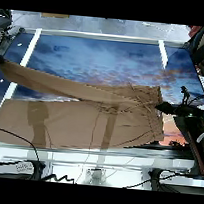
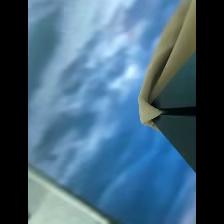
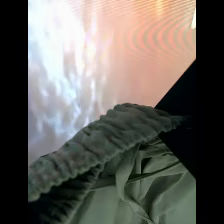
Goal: Fold the clothes and pants, and hang the long-sleeved shirts on hangers.
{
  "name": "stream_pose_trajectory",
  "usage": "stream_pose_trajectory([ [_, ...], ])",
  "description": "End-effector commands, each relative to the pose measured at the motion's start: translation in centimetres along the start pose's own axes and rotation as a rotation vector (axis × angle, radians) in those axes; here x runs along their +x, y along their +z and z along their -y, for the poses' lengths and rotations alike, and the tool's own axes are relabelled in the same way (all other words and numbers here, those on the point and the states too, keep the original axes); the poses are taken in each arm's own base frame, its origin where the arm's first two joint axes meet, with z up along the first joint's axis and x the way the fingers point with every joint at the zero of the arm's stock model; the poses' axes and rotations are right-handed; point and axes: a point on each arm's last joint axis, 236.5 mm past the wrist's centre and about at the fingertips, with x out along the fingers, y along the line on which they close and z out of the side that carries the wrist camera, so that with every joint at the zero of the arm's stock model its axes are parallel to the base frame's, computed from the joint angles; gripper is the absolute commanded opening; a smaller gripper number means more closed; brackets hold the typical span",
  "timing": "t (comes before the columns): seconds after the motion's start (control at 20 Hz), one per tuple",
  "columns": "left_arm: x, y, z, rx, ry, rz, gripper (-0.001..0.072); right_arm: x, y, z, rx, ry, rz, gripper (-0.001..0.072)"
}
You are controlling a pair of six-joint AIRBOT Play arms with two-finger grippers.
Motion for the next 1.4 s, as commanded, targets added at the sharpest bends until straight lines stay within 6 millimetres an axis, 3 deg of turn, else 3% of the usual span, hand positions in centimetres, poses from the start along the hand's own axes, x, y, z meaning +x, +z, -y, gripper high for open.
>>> stream_pose_trajectory([
  [0.0,1.4,0.8,-0.3,-0.176,0.017,0.06,0.0008,0.0,0.5,0.2,0.006,-0.007,0.022,0.0034],
  [0.1,0.7,5.0,-0.4,-0.29,0.03,0.21,0.0006,-0.1,1.6,0.6,0.024,-0.026,0.07,0.0034],
  [0.25,-1.5,10.6,1.0,-0.293,-0.001,0.336,0.0006,-0.4,3.9,1.7,0.064,-0.067,0.166,0.0034],
  [0.3,-2.2,11.8,1.6,-0.286,-0.014,0.355,0.0007,-0.6,4.5,2.1,0.091,-0.081,0.198,0.0033],
  [0.35,-2.4,11.4,1.9,-0.256,-0.013,0.325,0.0007,-0.7,5.0,2.5,0.116,-0.093,0.221,0.0034],
  [0.4,-1.8,9.3,2.1,-0.204,-0.005,0.228,0.0007,-0.8,5.4,2.8,0.131,-0.103,0.237,0.0034],
  [0.55,0.7,-4.4,-1.0,-0.018,0.102,-0.246,0.0007,-0.8,5.5,2.9,0.136,-0.106,0.242,0.0034],
  [0.65,1.2,-12.6,-3.5,-0.015,0.141,-0.468,0.0008,-0.8,5.5,2.9,0.136,-0.106,0.241,0.0034],
  [0.75,1.6,-17.4,-5.1,-0.061,0.153,-0.562,0.0009,-0.8,5.5,2.9,0.136,-0.106,0.242,0.0034],
  [0.9,2.4,-20.7,-6.4,-0.093,0.163,-0.627,0.0009,-0.8,5.5,2.9,0.135,-0.107,0.242,0.0034],
  [1.05,3.1,-22.1,-6.0,-0.101,0.151,-0.656,0.0009,-0.4,5.5,2.5,0.123,-0.109,0.239,0.0034],
  [1.2,3.7,-22.8,-4.9,-0.144,0.121,-0.664,0.001,0.6,6.0,1.9,0.085,-0.14,0.249,0.0034],
  [1.35,4.5,-21.7,-4.9,-0.161,0.118,-0.612,0.001,0.4,7.7,3.2,0.061,-0.233,0.319,0.0034],
])
